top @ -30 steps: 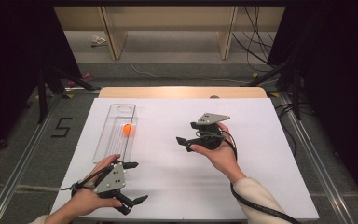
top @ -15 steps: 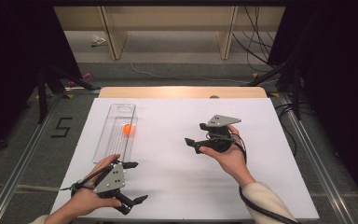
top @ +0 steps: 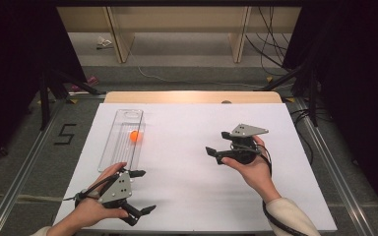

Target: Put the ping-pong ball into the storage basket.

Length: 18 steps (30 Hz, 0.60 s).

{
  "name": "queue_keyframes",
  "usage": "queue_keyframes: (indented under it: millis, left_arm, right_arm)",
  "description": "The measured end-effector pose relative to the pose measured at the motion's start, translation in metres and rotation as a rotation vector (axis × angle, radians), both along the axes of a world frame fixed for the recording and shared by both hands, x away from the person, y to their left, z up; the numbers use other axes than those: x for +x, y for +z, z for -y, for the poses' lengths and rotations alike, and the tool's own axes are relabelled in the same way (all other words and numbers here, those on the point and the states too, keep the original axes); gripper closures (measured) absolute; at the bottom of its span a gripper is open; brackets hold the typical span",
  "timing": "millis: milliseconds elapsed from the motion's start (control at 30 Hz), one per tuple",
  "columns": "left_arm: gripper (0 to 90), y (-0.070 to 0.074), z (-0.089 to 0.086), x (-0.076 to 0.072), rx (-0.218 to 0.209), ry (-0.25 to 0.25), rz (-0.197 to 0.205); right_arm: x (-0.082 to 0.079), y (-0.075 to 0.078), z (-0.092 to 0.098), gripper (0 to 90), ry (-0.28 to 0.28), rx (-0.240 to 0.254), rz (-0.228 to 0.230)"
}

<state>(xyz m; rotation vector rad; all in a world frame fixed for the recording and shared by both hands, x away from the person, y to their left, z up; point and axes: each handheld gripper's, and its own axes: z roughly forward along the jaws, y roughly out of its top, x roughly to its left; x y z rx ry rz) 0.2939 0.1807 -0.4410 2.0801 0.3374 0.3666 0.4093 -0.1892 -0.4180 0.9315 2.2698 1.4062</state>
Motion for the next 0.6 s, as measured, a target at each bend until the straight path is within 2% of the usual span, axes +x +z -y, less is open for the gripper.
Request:
queue_keyframes:
  millis: [600]
  left_arm:
    - [0.0,0.000,0.000,0.001,-0.001,0.004,0.000]
  right_arm:
    - [-0.017,0.000,0.034,16.3,-0.057,0.008,0.005]
